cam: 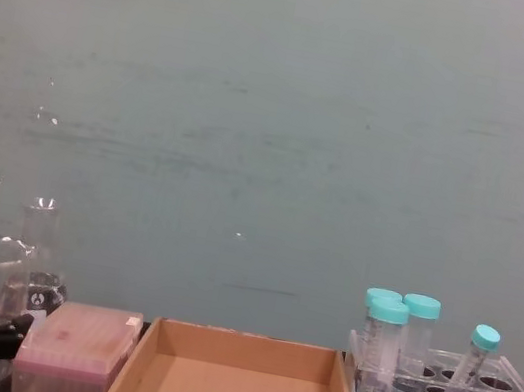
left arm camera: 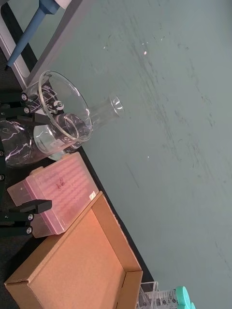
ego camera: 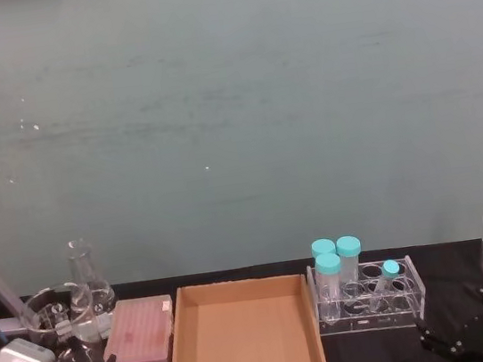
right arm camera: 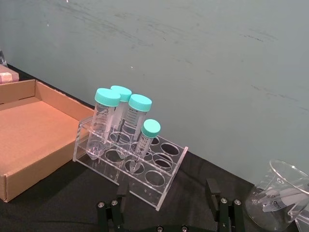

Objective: Use the right hand to move the test tube from the test tube rack into the box.

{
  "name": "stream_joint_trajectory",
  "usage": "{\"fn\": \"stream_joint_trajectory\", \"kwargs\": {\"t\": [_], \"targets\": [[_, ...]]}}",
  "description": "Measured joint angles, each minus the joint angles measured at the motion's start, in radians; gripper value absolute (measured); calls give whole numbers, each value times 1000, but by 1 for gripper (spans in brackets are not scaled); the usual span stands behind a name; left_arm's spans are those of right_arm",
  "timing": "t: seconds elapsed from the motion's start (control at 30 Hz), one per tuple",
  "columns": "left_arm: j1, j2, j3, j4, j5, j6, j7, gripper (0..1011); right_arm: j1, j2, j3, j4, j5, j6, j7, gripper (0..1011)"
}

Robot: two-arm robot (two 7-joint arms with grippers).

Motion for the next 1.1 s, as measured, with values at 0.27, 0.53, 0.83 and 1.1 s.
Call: {"fn": "stream_joint_trajectory", "kwargs": {"t": [0.27, 0.53, 0.83, 1.1], "targets": [[0, 0, 0, 0, 0, 0, 0, 1000, 0, 0, 0, 0, 0, 0, 0, 1003], [0, 0, 0, 0, 0, 0, 0, 1000, 0, 0, 0, 0, 0, 0, 0, 1002], [0, 0, 0, 0, 0, 0, 0, 1000, 0, 0, 0, 0, 0, 0, 0, 1003], [0, 0, 0, 0, 0, 0, 0, 1000, 0, 0, 0, 0, 0, 0, 0, 1003]]}}
